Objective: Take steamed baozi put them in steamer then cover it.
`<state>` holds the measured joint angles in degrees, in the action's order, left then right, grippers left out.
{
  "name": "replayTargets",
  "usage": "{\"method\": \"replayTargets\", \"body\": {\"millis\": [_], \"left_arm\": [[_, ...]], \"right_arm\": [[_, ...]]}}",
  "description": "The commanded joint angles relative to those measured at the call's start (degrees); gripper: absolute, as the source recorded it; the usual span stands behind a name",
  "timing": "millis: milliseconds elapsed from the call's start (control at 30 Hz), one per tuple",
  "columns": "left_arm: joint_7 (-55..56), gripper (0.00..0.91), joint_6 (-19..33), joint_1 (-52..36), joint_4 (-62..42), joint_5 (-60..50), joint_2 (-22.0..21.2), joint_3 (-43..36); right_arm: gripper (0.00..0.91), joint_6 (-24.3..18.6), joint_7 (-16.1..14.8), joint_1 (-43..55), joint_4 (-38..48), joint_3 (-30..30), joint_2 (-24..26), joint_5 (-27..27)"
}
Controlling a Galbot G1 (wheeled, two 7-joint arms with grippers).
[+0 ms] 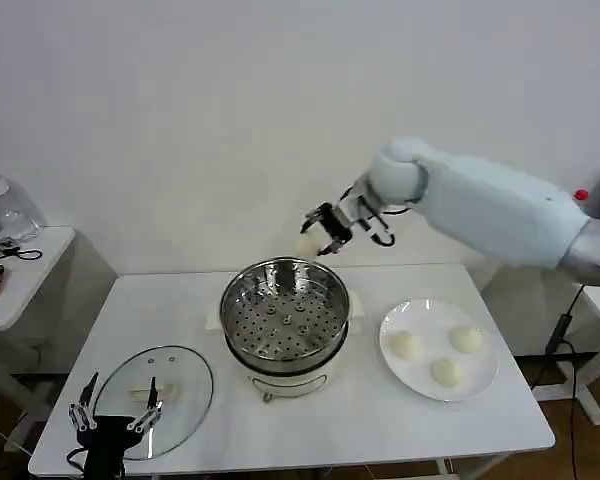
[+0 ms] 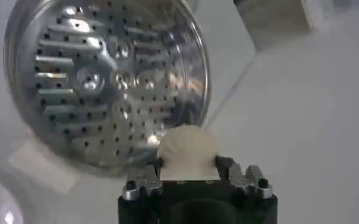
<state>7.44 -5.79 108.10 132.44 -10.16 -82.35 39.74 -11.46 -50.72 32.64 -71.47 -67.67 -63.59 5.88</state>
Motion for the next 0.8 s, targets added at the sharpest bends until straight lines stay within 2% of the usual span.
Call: {"method": "replayTargets", "body": {"millis": [33,167,333,433,800], "left_arm": [[0.0,0.907,-0.1,0.2,0.3,0.5,-0.1,0.2],[0.1,0.907,0.0,0.3,0.0,0.5,-0.1,0.4],[0.2,0.907,0.0,0.3,0.0,0.5,-0.3,0.5],[0.3,0.907,0.1,0.5,0.0,0.5,-0.4,0.4],[0.6,0.907,0.3,1.1,0.5,0.5,-0.7,0.8]], "right_arm": [[0.615,-6.7,1.5,0.7,1.0,-4.6,-7.5,-3.9],[0.625,-11.3,2.2,-1.0,4.5,-4.3,-8.7,-9.3],[0.625,-13.8,2.5,-3.8,6.0,-4.2,-8.4,-13.5],[0.625,-15.9,3.5,-6.2,9.1,-2.8,-9.0,-17.8],[0.625,-19.7,5.6,-8.9,14.6,-0.7,-11.9,-24.1]]}}
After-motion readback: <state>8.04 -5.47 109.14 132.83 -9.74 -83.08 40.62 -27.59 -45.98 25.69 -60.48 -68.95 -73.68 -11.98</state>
